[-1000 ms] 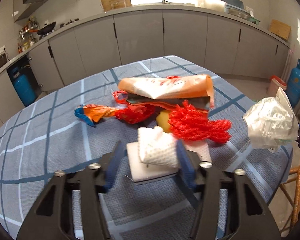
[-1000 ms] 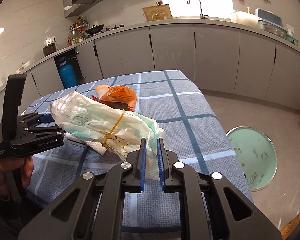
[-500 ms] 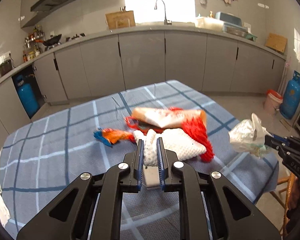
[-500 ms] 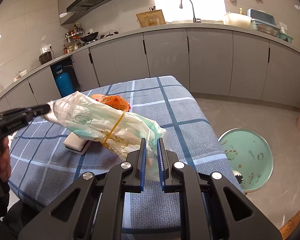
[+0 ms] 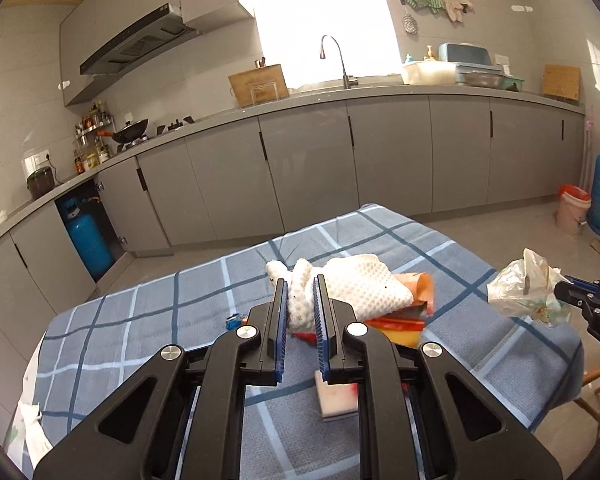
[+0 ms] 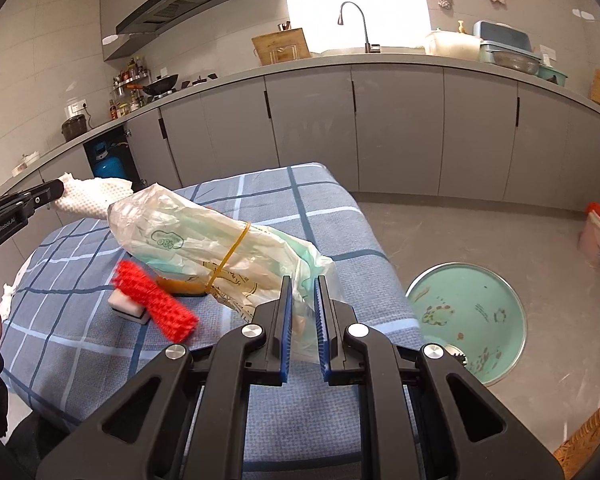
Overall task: Collect trash
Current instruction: 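Carry the gloves and white mesh cloth over the green basin with both tools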
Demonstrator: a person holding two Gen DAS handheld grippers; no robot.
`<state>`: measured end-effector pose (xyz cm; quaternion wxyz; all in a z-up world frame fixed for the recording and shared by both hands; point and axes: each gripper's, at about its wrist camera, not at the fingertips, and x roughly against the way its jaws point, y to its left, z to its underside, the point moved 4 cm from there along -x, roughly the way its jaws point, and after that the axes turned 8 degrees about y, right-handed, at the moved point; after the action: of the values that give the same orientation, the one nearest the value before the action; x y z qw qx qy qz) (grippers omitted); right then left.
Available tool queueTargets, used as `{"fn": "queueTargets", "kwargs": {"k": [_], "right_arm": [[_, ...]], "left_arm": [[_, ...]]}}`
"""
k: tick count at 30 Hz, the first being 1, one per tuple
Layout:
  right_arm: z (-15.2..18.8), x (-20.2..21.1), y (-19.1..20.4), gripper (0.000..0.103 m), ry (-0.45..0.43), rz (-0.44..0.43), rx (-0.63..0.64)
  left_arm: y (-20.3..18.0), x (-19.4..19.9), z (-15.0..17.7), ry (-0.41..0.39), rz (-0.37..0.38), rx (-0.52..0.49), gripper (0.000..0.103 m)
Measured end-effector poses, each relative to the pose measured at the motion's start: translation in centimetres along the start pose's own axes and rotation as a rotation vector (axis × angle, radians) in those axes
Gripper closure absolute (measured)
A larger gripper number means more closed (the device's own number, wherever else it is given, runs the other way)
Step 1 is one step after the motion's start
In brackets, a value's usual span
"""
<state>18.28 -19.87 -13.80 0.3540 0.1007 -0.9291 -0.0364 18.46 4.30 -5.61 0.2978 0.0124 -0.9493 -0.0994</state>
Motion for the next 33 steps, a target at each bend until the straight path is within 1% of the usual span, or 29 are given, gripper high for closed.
{"fn": "queueTargets", "kwargs": {"k": [13, 26, 33], "right_arm": [[-1.0, 0.6, -5.3, 0.09, -0.032, 0.083, -0.076], [-1.3, 1.5, -13.4, 0.09, -0.057, 0.205, -0.183], [-1.4, 1.7, -16.4, 0.09, -0.067, 0.244, -0.217]], "left_arm": [[-6.8, -1.1, -2.9, -0.044, 0.1, -0.088, 0.089], [-15.1, -2.2, -4.9, -0.08, 0.224, -0.173, 0.089], [-19.0, -2.3, -6.1, -0.108, 0.284, -0.19, 0.089]]}}
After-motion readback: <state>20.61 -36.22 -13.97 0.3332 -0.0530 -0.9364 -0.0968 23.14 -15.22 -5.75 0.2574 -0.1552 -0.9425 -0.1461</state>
